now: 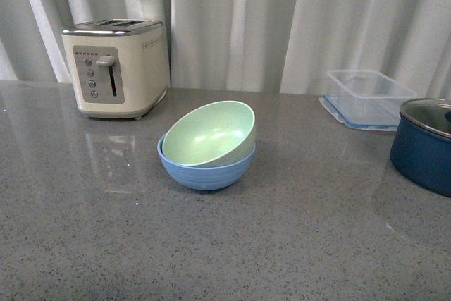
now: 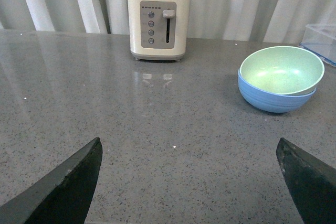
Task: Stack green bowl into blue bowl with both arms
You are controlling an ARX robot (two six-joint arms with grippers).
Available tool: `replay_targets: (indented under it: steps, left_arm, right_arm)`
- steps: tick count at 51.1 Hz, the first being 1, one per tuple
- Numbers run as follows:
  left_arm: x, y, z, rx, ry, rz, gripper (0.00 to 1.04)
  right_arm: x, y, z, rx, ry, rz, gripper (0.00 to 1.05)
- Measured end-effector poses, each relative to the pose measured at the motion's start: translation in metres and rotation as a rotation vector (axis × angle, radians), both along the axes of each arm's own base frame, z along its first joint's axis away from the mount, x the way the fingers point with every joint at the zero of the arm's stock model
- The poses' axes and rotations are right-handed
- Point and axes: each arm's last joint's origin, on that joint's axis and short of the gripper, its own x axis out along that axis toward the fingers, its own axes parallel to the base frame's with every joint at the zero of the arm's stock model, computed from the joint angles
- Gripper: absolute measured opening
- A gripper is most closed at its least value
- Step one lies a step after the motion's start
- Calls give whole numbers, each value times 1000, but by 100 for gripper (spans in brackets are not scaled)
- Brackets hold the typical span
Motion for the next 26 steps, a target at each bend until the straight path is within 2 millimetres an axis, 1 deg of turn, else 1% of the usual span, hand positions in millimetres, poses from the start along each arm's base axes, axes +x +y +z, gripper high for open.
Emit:
replay_targets:
  steps: [26]
  left_arm:
    - [0, 0, 0, 0, 0, 0, 98]
  right_arm:
    - [-10, 0, 0, 0, -2, 0, 1]
